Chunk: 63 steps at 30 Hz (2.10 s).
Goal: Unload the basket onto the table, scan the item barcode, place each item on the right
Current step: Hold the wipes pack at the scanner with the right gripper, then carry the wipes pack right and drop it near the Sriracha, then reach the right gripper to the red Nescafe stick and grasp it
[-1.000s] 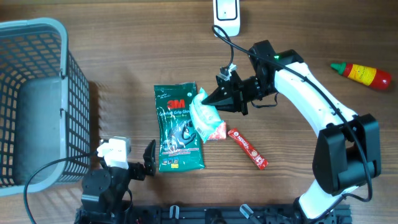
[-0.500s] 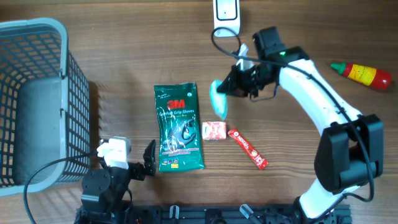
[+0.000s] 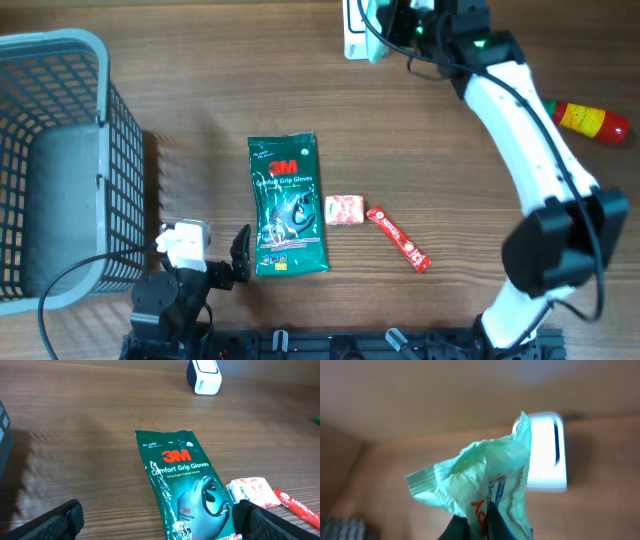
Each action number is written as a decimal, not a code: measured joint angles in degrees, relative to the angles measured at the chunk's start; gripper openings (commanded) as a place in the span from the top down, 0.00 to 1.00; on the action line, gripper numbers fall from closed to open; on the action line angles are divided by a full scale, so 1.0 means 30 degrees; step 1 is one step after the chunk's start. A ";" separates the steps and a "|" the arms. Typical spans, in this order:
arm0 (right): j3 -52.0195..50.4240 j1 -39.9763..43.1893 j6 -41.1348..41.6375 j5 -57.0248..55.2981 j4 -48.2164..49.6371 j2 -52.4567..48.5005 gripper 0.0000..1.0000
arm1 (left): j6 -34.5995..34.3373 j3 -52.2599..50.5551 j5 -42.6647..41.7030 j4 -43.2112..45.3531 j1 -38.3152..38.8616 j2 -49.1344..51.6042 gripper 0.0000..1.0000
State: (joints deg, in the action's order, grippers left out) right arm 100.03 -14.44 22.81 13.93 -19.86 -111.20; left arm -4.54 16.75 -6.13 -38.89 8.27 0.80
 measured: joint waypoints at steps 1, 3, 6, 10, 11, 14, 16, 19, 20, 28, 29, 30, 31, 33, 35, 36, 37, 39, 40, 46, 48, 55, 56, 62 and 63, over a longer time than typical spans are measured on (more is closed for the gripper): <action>0.0066 -0.0015 0.0036 -0.0415 0.1202 -0.0969 0.95 | 0.0000 0.0000 0.0000 0.0007 0.0000 0.0000 0.00; 0.0372 -0.0117 -0.0051 -0.1537 0.2871 -0.2696 0.95 | 0.0000 0.0000 0.0000 0.0000 0.0000 0.0000 0.00; 0.1370 -0.0517 -0.0583 -0.3424 0.4197 -0.5217 0.95 | 0.0000 0.0000 0.0000 0.0007 0.0000 0.0000 0.00; 0.2718 -0.1596 -0.1377 -0.5690 0.4947 -0.6761 0.95 | 0.0000 0.0000 0.0000 0.0007 0.0000 0.0000 0.00; 0.3038 -0.1902 -0.1530 -0.6237 0.5173 -0.6761 0.95 | 0.0000 0.0000 0.0000 0.0007 0.0000 0.0000 0.00; 0.3730 -0.2426 -0.1712 -0.7490 0.5187 -0.6761 0.95 | 0.0000 0.0000 0.0000 0.0015 0.0000 0.0000 0.00; 0.4051 -0.2419 -0.1712 -0.8102 0.3206 -0.6761 0.95 | 0.0000 0.0000 0.0000 0.0015 0.0000 0.0000 0.00; 0.4554 -0.2091 -0.1559 -0.9821 -0.1858 -0.6353 0.96 | 0.0000 0.0000 0.0000 0.0000 0.0000 0.0000 0.00; 0.4583 -0.1902 -0.1370 -1.0426 -0.3271 -0.5982 0.95 | 0.0000 0.0000 0.0000 0.0007 0.0000 0.0000 0.00; 0.5304 0.3789 0.4087 -1.5059 -1.4411 -0.1858 0.95 | 0.0000 0.0000 0.0000 0.0000 0.0000 0.0000 0.00; 0.5085 0.4976 0.5034 -1.5249 -1.5067 -0.1858 0.95 | 0.0000 0.0000 0.0000 0.0007 0.0000 0.0000 0.00; 0.4758 0.5887 0.5639 -1.5402 -1.5526 -0.1865 0.96 | 0.0000 0.0000 0.0000 0.0022 0.0000 0.0000 0.00; 0.4328 0.6725 0.6258 -1.5460 -1.5875 -0.1865 0.96 | 0.0000 0.0000 0.0000 0.0015 0.0000 0.0000 0.00; 0.2761 0.9355 0.8065 -1.5671 -1.6181 -0.1945 0.96 | 0.0000 0.0000 0.0000 0.0015 0.0000 0.0000 0.00; 0.0984 1.1351 0.9617 -1.5730 -1.6313 -0.1974 0.96 | 0.0000 0.0000 0.0000 0.0015 0.0000 0.0000 0.00; 0.0095 1.2152 1.0397 -1.5730 -1.6305 -0.1982 0.96 | 0.0000 0.0000 0.0000 0.0015 0.0000 0.0000 0.00; -0.0459 1.2648 1.0732 -1.5722 -1.6123 -0.1989 0.96 | 0.0000 0.0000 0.0000 0.0007 0.0000 0.0000 0.00; -0.1319 1.3631 1.1438 -1.5715 -1.5613 -0.2025 0.91 | 0.0000 0.0000 0.0000 0.0015 0.0000 0.0000 0.00; -0.1435 1.4010 1.1613 -1.5679 -1.5329 -0.2033 0.57 | 0.0000 0.0000 0.0000 0.0015 0.0000 0.0000 0.00; 0.0306 1.5569 1.0171 -1.2182 -1.4965 -0.1909 0.00 | 0.0000 0.0000 0.0000 0.0015 0.0000 0.0000 0.00; 0.1260 1.5591 0.8932 -1.0469 -1.5205 -0.1311 0.00 | 0.0000 0.0000 0.0000 0.0007 0.0000 0.0000 0.00; 0.1923 1.1781 0.6637 -0.8225 -1.7894 0.5799 0.00 | 0.0000 0.0000 0.0000 0.0007 0.0000 0.0000 0.00; 0.1938 1.0994 0.6346 -0.8080 -1.8003 0.6798 0.00 | 0.0000 0.0000 0.0000 0.0015 0.0000 0.0000 0.00; 0.1756 0.5588 0.2688 -0.5974 -1.9336 1.2065 0.00 | 0.0000 0.0000 -0.0007 0.0007 0.0000 0.0000 0.00; 0.1027 0.4204 0.1413 -0.4838 -1.9540 1.2728 0.00 | 0.0000 0.0000 0.0000 0.0015 0.0000 0.0000 0.00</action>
State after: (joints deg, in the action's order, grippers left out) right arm 103.11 -1.83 27.05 -0.58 -78.48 -73.01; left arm -4.54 16.75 -6.13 -38.85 8.27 0.80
